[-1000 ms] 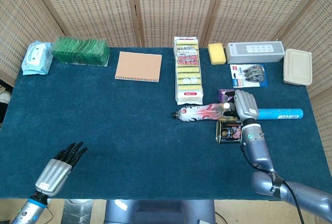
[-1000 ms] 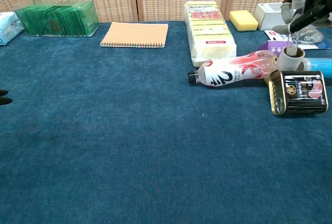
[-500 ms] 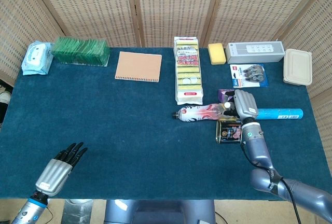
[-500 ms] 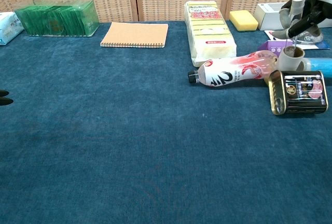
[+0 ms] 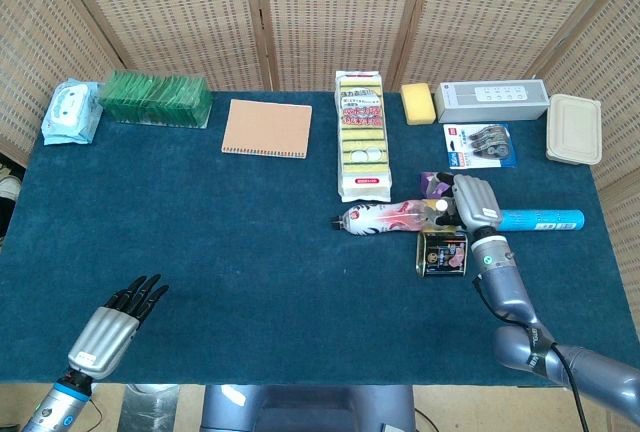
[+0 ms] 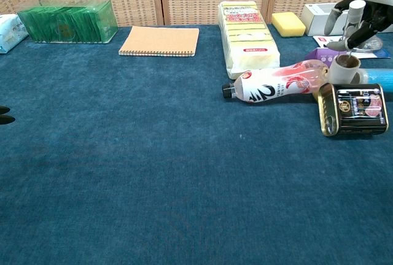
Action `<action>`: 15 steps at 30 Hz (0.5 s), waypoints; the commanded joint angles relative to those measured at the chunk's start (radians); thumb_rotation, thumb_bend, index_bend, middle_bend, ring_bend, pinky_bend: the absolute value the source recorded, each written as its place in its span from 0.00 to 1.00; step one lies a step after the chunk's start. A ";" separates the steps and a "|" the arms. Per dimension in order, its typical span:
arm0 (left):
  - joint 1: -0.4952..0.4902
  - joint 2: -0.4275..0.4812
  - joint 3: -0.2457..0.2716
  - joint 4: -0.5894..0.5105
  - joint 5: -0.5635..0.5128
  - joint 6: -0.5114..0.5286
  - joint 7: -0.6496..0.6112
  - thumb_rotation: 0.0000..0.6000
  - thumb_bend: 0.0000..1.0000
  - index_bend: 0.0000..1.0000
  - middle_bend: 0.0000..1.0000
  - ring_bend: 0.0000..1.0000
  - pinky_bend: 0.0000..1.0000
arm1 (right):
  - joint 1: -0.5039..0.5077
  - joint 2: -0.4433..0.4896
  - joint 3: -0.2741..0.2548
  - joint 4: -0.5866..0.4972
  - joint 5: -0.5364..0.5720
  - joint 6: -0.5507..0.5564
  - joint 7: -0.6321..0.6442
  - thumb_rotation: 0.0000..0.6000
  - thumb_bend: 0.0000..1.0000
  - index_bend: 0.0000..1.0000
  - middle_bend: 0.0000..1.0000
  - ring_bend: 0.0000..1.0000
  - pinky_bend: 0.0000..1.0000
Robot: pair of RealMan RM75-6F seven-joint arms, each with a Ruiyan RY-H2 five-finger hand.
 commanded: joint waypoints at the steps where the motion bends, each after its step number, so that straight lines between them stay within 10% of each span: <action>1: 0.000 0.000 0.000 0.000 0.000 0.001 -0.001 1.00 0.21 0.03 0.02 0.02 0.23 | -0.005 0.001 -0.003 0.005 -0.028 0.024 0.002 1.00 0.33 0.41 0.42 0.45 0.47; 15: 0.003 0.002 0.001 -0.001 0.003 0.006 -0.001 1.00 0.21 0.03 0.02 0.02 0.23 | -0.019 0.003 -0.006 0.038 -0.056 0.047 0.007 1.00 0.27 0.32 0.33 0.34 0.37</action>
